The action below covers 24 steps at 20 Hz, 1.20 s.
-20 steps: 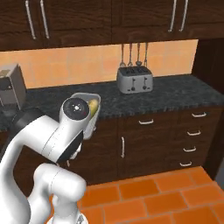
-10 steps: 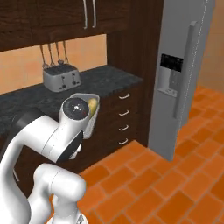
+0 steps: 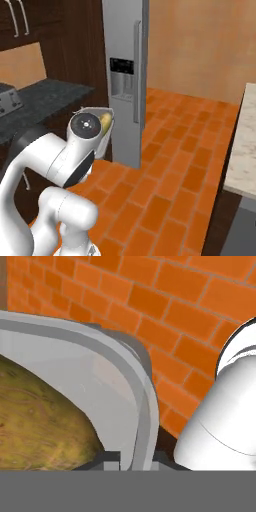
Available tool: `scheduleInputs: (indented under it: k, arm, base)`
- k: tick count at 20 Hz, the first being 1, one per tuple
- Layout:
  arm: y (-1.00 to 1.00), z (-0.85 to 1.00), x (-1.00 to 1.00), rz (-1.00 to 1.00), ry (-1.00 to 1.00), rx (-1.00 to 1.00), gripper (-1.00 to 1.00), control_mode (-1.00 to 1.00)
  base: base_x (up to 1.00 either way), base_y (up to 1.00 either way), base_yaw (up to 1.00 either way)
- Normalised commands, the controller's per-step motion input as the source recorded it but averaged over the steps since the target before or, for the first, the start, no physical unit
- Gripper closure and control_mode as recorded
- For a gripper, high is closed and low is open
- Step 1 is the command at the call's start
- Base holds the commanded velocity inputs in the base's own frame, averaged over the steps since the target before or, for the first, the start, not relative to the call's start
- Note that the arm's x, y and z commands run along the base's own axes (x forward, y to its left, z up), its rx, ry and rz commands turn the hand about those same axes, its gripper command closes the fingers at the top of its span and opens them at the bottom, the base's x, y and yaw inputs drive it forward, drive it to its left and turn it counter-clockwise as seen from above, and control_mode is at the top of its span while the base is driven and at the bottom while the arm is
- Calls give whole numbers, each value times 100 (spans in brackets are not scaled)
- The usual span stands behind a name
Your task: Take the meat container that has the steak and place it on the second highest rack of the freezer. Then take the vegetable container that has the cucumber and bell pepper and place it on the highest rack of the freezer.
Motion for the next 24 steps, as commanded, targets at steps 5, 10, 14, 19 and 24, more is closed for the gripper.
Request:
scheduleInputs:
  k: [5,10,14,19,24]
  arm:
    - [0,0,0,0,0,0,100,100]
    - [0,0,0,0,0,0,100,100]
    - [0,0,0,0,0,0,100,100]
    - [0,0,0,0,0,0,100,100]
    - [0,0,0,0,0,0,100,100]
  base:
    - [76,32,-43]
    - [81,37,-41]
    - [86,18,-39]
    - [99,0,-28]
    - [100,0,-20]
